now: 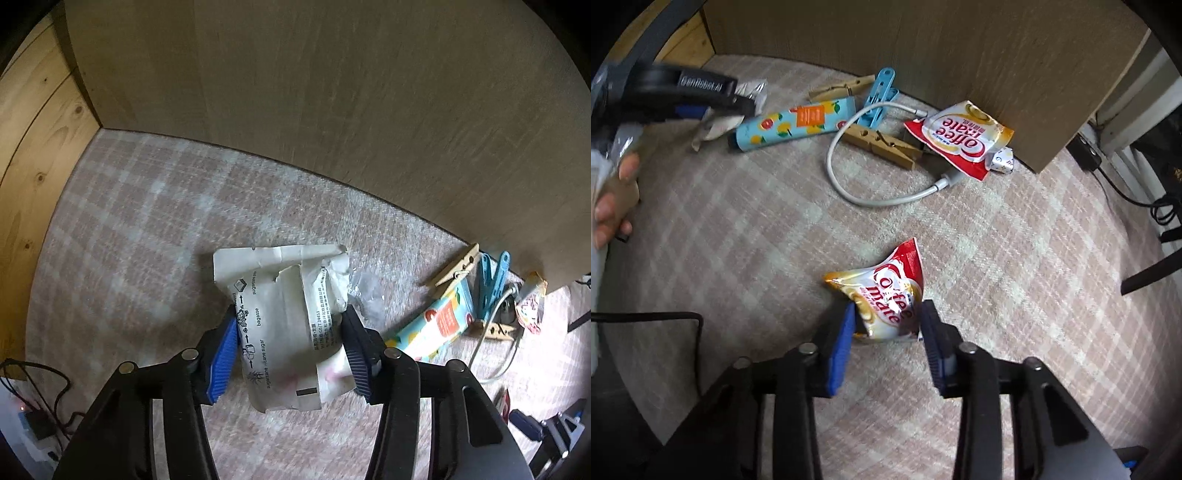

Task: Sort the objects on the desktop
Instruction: 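Grasp the white paper packet with left tool while right tool grasps a Coffee-mate sachet, then carry the packet and sachet into the black bin and open both tools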

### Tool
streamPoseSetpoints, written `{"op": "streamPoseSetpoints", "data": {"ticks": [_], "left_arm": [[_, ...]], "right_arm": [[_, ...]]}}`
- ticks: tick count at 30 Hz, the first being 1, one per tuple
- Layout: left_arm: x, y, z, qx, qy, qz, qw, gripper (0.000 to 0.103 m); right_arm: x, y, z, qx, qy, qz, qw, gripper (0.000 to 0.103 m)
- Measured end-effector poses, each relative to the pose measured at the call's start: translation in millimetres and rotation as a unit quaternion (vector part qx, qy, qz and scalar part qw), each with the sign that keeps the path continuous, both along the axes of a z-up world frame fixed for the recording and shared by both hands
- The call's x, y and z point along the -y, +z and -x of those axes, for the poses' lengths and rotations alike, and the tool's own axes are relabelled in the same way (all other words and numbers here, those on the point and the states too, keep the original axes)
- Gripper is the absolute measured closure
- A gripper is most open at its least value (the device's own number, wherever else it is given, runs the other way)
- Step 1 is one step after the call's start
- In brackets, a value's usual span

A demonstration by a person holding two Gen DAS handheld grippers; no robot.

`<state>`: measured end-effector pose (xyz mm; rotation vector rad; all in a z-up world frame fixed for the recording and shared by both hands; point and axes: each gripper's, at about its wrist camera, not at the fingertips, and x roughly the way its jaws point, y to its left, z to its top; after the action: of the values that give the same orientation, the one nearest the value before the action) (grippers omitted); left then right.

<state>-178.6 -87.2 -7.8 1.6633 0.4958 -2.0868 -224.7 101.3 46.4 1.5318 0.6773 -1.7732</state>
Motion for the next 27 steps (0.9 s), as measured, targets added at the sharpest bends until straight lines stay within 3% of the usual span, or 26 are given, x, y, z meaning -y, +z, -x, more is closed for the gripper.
{"op": "streamPoseSetpoints", "data": {"ticks": [1,6,7,18,23,27], "left_arm": [[-1,1,-3,0.001,-0.003,0.002,1.0000,0.053],[-3,2,-20,0.004,-0.007,0.004,1.0000,0.054],[-6,3,-29,0.003,-0.006,0.004,1.0000,0.055],[-17,30,-80,-0.010,-0.030,0.017,0.9994,0.058],[-46,49,-99,-0.024,-0.063,0.022,0.9974,0.058],[-93,69,-115,-0.038,-0.120,0.031,0.9916,0.058]], "right_arm": [[0,0,0,0.003,0.001,0.000,1.000,0.088],[-2,3,-3,0.000,-0.010,0.011,1.000,0.090],[-4,5,-3,0.005,-0.014,0.017,1.000,0.098],[-35,30,6,0.043,-0.054,0.069,0.995,0.100],[-55,46,0,0.038,-0.066,0.081,0.994,0.100],[-84,55,5,0.026,-0.072,0.091,0.993,0.100]]}}
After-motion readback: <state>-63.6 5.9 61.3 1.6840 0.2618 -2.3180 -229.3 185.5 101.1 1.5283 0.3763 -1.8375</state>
